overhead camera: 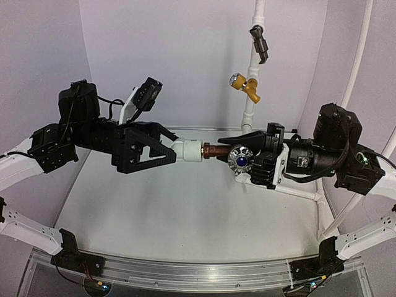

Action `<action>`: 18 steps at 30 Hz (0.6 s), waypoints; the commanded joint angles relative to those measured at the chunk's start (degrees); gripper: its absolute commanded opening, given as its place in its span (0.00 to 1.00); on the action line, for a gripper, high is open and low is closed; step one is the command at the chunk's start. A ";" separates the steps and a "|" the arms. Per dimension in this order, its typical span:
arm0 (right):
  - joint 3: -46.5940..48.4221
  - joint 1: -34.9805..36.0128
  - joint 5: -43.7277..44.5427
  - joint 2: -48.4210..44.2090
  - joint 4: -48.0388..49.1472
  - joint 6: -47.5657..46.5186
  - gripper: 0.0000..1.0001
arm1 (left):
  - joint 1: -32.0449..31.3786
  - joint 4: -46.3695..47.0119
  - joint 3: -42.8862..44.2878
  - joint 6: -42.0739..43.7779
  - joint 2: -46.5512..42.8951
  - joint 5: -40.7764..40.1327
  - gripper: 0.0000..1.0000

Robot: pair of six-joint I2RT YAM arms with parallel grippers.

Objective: Install the water faucets

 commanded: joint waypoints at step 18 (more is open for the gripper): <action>-1.56 0.76 7.58 0.44 -0.44 -2.13 0.00 | -0.13 5.29 3.97 -1.00 -0.07 12.32 0.84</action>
